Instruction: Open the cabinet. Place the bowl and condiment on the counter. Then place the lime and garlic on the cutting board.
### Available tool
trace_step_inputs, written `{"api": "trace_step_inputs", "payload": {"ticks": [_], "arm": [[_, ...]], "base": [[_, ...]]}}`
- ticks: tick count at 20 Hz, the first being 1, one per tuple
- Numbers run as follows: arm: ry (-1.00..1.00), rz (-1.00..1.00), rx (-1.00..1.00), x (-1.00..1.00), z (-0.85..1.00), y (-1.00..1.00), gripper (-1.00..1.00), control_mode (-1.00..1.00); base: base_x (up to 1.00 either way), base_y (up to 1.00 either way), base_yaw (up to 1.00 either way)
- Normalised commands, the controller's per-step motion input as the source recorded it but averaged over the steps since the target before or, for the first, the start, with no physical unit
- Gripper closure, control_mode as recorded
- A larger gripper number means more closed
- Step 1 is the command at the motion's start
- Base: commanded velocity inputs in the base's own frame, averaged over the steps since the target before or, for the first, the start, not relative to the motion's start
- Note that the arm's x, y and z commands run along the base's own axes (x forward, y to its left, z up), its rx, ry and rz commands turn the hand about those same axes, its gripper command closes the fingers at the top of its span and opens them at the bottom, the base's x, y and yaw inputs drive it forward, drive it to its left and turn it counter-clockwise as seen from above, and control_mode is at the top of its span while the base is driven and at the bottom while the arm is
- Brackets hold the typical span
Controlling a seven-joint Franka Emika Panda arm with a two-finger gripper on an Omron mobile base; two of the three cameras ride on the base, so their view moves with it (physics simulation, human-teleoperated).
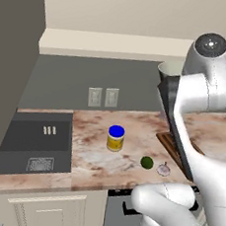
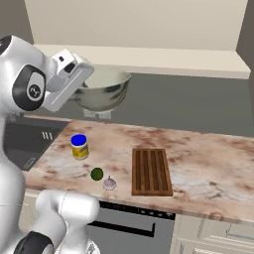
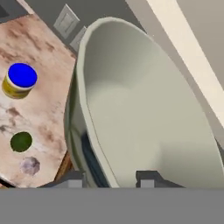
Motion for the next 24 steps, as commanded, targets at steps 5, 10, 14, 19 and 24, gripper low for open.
{"api": "trace_step_inputs", "payload": {"ticks": [5,10,14,19,24], "arm": [[0.16,0.2,0.04,-0.38,-0.97,-0.21,1.0,-1.0],[0.12,0.36,0.07,0.37,-0.76,-0.13,1.0,-1.0],[0.02,0.39,0.08,0.95,-0.47,-0.19,1.0,-1.0],[0.01,0.25,0.01,1.0,-0.4,-0.21,1.0,-1.0],[0.03,0.19,0.0,1.0,-0.39,-0.14,1.0,-1.0]], "base": [[0.0,0.0,0.0],[0.0,0.0,0.0],[0.0,0.0,0.0],[0.0,0.0,0.0],[0.0,0.0,0.0]]}}
